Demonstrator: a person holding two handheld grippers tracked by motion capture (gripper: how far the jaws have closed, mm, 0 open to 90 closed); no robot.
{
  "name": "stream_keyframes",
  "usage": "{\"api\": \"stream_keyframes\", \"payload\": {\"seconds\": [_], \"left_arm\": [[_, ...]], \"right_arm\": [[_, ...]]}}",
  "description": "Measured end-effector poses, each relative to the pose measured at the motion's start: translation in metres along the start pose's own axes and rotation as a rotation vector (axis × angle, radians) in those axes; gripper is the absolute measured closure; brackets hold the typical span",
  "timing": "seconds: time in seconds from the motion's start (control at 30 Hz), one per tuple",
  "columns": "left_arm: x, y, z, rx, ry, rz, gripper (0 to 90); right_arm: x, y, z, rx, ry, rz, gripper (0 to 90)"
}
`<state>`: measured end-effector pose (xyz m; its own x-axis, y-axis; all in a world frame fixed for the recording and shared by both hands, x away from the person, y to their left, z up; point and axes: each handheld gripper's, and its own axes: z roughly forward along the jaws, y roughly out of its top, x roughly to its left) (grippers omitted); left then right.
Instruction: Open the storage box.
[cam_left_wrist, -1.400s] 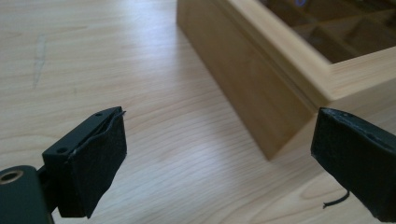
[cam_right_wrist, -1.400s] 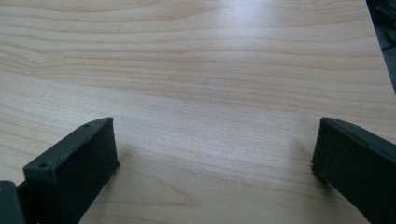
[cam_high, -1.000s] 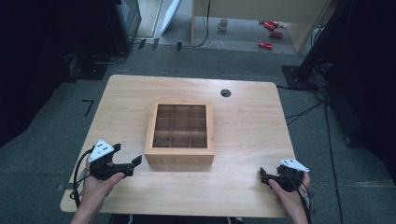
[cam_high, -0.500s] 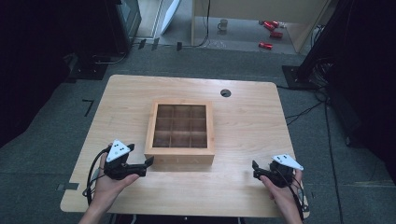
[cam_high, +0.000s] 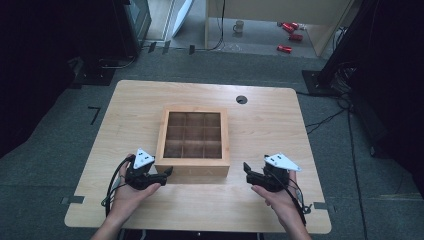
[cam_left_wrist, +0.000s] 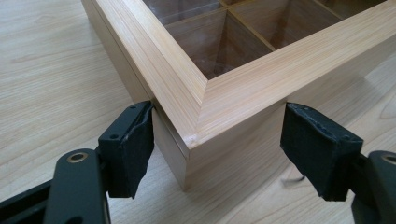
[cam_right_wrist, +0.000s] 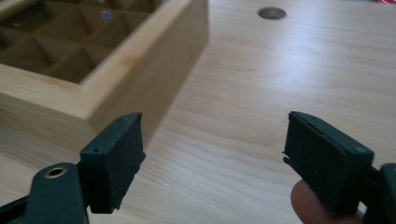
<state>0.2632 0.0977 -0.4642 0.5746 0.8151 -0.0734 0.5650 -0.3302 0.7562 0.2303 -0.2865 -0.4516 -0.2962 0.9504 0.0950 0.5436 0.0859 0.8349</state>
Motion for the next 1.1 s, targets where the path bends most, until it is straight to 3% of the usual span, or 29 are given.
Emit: {"api": "stream_keyframes", "payload": {"seconds": [0.03,0.07,0.23,0.4,0.77,1.07,1.1], "left_arm": [[0.0,-0.001,0.0,-0.002,-0.002,0.001,27.7],[0.0,-0.001,0.0,-0.002,-0.002,0.001,28.5],[0.003,-0.005,-0.001,-0.006,-0.003,-0.001,35.3],[0.008,-0.009,-0.003,-0.019,-0.034,-0.024,40.0],[0.01,-0.01,-0.007,-0.023,-0.036,-0.029,45.6],[0.011,-0.01,-0.009,-0.065,-0.044,-0.023,46.9],[0.01,-0.008,-0.011,-0.079,-0.044,-0.024,47.2]], "right_arm": [[0.01,0.006,0.003,-0.01,0.025,-0.012,20.9],[0.01,0.006,0.003,-0.01,0.025,-0.012,20.9],[0.037,0.016,0.016,-0.018,0.084,-0.054,22.5],[0.051,0.013,0.022,-0.011,0.12,-0.079,22.5],[0.056,-0.01,0.036,0.039,0.156,-0.097,24.7],[0.061,-0.011,0.036,0.014,0.165,-0.105,30.9],[0.06,-0.011,0.036,0.001,0.176,-0.083,32.4]]}}
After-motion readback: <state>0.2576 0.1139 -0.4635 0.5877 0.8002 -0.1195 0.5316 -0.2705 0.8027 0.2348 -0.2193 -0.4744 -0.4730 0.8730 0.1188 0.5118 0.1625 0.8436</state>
